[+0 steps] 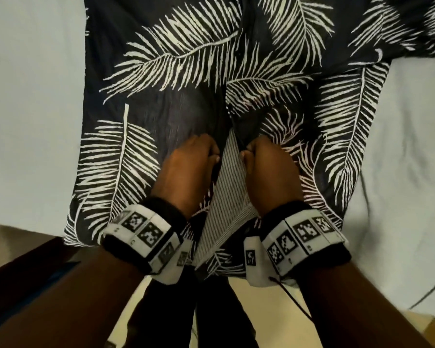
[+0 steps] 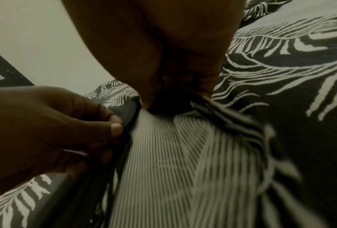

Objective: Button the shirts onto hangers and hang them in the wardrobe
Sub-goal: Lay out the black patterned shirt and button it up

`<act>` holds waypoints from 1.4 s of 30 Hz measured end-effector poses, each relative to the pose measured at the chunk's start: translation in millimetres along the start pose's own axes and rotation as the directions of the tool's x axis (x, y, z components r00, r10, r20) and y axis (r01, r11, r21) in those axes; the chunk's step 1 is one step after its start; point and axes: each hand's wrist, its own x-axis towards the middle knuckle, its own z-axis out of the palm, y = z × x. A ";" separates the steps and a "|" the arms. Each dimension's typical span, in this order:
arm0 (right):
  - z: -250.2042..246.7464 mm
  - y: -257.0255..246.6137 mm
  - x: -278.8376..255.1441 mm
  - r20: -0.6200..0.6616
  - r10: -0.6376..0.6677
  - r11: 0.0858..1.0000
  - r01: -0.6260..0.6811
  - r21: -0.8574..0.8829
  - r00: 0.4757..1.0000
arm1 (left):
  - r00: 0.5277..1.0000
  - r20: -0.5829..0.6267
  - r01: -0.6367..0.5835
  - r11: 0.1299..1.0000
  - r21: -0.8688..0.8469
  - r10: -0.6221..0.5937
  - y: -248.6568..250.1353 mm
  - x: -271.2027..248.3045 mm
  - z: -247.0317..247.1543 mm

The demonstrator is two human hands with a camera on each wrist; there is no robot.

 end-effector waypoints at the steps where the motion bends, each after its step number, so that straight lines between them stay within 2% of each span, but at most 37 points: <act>1: -0.5 -2.4 -3.1 0.005 0.009 1.000 -0.009 0.021 1.000 | 1.000 -0.025 -0.012 1.000 -0.023 0.011 -0.3 -2.8 -2.0; 5: 3.3 -12.9 -10.8 -0.016 0.006 0.989 -0.003 0.145 1.000 | 0.998 -0.058 0.006 0.984 -0.180 -0.017 2.1 -1.8 -9.1; 9: 16.4 -22.3 -15.7 -0.026 0.007 0.963 0.000 0.270 1.000 | 1.000 -0.017 0.018 0.944 -0.329 -0.025 -0.1 1.4 -14.3; 13: 25.2 -22.9 -20.0 -0.067 0.037 0.960 -0.017 0.280 0.997 | 0.995 0.075 0.099 0.861 -0.499 -0.071 -7.3 -0.3 -12.2; 17: 27.1 -22.9 -20.9 -0.096 0.035 0.954 -0.005 0.301 0.995 | 0.993 0.085 0.116 0.823 -0.556 -0.083 -11.6 0.8 -10.1; 25: 28.9 -28.4 -20.7 -0.191 0.051 0.944 0.015 0.330 0.980 | 0.980 0.152 0.194 0.816 -0.545 -0.131 -10.4 6.1 -15.2; 30: 30.8 -30.1 -23.4 -0.223 -0.026 0.944 0.097 0.314 0.974 | 0.977 0.124 0.215 0.800 -0.560 -0.175 -8.7 6.4 -19.7; 33: 30.2 -27.8 -25.4 -0.215 -0.044 0.941 0.113 0.319 0.976 | 0.977 0.105 0.214 0.822 -0.528 -0.187 -6.3 7.0 -19.0; 37: 26.6 -22.6 -24.5 -0.174 0.008 0.920 0.061 0.388 0.985 | 0.972 0.121 0.233 0.821 -0.522 -0.199 -7.0 10.9 -17.2; 42: 29.7 -24.7 -10.4 -0.115 0.135 0.907 -0.076 0.415 0.984 | 0.990 0.089 0.141 0.880 -0.453 -0.113 -7.7 9.6 -14.9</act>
